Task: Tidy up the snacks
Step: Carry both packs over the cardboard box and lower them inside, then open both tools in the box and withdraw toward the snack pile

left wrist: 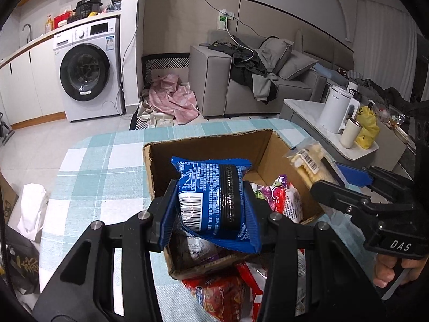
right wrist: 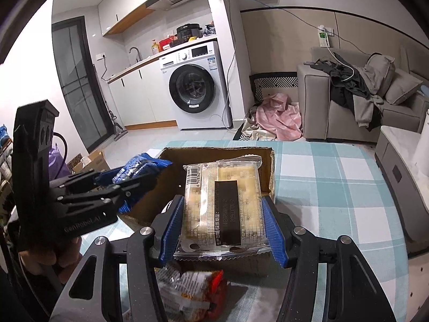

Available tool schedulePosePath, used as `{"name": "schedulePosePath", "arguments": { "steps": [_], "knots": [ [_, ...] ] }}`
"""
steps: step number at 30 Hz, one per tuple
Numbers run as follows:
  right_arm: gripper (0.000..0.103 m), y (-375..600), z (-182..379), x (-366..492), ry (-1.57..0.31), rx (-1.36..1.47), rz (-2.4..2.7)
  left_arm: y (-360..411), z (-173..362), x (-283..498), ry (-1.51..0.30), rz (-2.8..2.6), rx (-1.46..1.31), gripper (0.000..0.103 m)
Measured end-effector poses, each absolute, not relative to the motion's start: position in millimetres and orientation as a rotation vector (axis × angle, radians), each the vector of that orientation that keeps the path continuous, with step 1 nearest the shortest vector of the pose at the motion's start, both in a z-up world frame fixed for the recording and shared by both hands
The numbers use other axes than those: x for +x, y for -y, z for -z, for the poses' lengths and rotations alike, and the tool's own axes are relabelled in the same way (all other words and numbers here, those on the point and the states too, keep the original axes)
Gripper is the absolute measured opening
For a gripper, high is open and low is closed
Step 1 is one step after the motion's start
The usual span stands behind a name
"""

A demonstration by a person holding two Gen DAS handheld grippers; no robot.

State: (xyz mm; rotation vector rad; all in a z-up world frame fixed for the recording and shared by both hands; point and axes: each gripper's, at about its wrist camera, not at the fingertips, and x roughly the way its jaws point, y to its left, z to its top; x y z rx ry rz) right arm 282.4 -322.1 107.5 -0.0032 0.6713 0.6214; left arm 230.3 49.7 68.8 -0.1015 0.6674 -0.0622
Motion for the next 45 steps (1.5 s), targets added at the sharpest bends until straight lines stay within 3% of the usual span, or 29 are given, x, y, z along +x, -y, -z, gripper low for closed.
{"name": "schedulePosePath", "arguments": {
  "steps": [29,45],
  "knots": [
    [0.058,297.1,-85.8,317.8,-0.72,-0.02,-0.602,-40.6,-25.1,281.2,-0.773,0.056,-0.061,0.042],
    [0.058,300.0,-94.3,314.0,-0.683,-0.042,-0.608,-41.4,-29.9,281.5,-0.767,0.041,-0.066,0.043]
  ]
}}
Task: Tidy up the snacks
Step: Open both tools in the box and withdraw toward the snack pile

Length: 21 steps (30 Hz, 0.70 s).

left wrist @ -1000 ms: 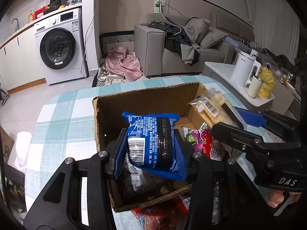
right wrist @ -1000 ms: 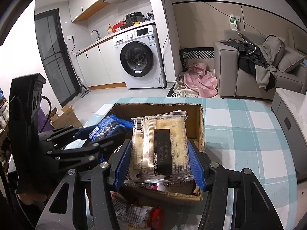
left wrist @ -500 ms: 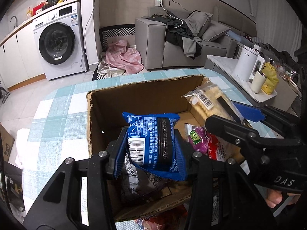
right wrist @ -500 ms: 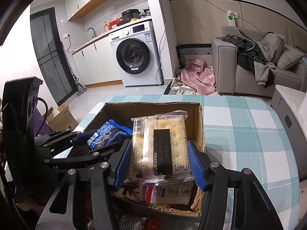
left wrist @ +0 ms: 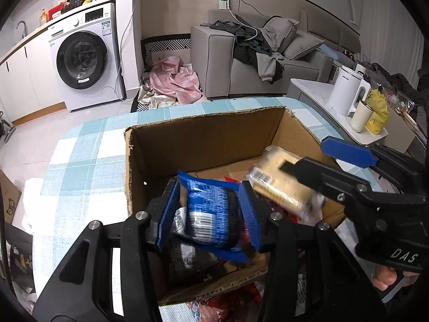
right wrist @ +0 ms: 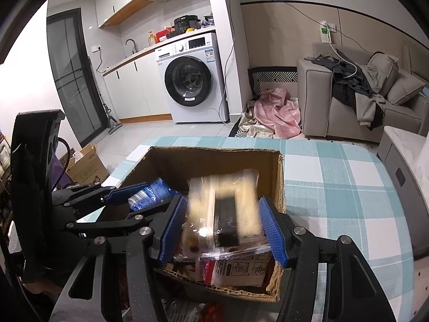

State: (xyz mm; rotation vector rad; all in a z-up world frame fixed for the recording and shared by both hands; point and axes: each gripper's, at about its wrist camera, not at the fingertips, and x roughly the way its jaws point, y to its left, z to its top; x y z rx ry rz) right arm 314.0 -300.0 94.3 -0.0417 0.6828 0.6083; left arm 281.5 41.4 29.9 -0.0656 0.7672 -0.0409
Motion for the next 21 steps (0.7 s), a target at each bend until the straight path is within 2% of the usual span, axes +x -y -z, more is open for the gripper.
{"name": "schedulePosePath", "arguments": {
  "steps": [2,4,6,8,9,12,13,15,21],
  "knots": [
    [0.06,302.1,-98.4,311.8,-0.671,-0.044,-0.601,-44.6,-34.4,277.3,-0.758,0.033,-0.074,0.052],
    [0.067,305.1,-100.8,310.0,-0.665,-0.043,-0.604,-48.9,-39.4,271.8,-0.75,0.028,-0.087,0.062],
    [0.08,309.2,-103.4,306.3,-0.658,-0.038,-0.606,-52.2,-45.1,266.3,-0.737,0.034,-0.091,0.071],
    [0.09,314.9,-106.7,301.4,-0.648,-0.027,-0.61,-55.2,-50.3,259.8,-0.722,0.02,-0.09,0.084],
    [0.095,317.0,-107.7,299.8,-0.647,-0.021,-0.611,-57.4,-52.6,255.3,-0.711,0.01,-0.094,0.084],
    [0.098,324.5,-109.4,295.0,-0.667,-0.006,-0.609,-62.7,-56.3,242.7,-0.709,0.014,-0.113,0.093],
    [0.099,326.9,-109.2,293.6,-0.674,-0.005,-0.601,-63.9,-58.0,238.2,-0.703,0.013,-0.118,0.1],
    [0.103,331.1,-109.5,289.8,-0.675,-0.003,-0.591,-68.8,-61.5,226.3,-0.674,0.006,-0.132,0.102],
    [0.103,343.9,-107.0,276.1,-0.694,0.008,-0.576,-78.1,-65.2,199.9,-0.672,0.001,-0.15,0.102]
  ]
}}
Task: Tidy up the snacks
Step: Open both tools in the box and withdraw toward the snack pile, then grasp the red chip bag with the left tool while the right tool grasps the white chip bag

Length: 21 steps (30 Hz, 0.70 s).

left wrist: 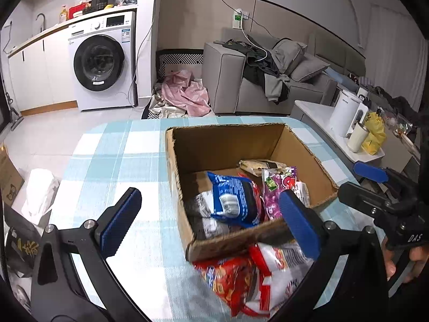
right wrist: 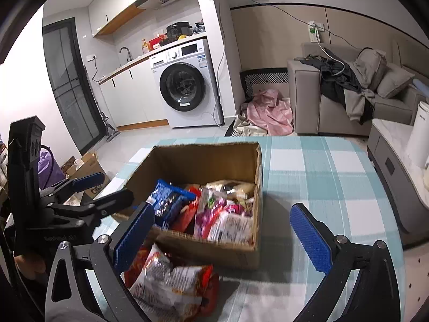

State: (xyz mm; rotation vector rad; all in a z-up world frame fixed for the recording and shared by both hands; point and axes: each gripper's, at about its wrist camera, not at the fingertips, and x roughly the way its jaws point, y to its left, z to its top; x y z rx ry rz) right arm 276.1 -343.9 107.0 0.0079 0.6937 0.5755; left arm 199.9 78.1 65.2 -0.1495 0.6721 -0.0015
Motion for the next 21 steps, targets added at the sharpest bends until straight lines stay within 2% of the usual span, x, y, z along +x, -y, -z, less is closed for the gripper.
{"name": "schedulePosePath", "arguments": {
  "steps": [21],
  "knots": [
    [0.103,348.9,-80.3,237.6,-0.804,0.019,-0.577,-74.5,-54.6,144.5,-0.713,0.018,-0.109,0.102]
  ]
}}
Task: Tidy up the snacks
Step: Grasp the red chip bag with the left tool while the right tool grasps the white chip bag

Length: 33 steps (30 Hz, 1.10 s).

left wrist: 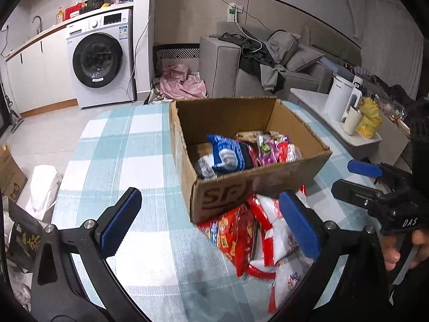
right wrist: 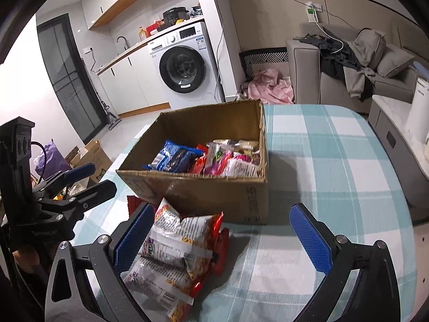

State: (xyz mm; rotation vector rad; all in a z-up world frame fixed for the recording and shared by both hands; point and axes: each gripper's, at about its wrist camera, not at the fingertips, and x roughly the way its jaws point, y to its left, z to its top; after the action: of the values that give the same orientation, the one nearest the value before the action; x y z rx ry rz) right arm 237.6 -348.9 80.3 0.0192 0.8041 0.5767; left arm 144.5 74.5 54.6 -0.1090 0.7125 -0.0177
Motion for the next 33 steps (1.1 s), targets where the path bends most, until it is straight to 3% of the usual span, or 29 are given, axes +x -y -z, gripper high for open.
{"name": "schedulePosePath", "arguments": {
  "steps": [33],
  "knots": [
    [0.103,301.2,-24.6,237.7,-0.993,0.061,-0.675,-83.1,23.0,154.4,-0.862,0.013,-0.168,0.102]
  ]
}}
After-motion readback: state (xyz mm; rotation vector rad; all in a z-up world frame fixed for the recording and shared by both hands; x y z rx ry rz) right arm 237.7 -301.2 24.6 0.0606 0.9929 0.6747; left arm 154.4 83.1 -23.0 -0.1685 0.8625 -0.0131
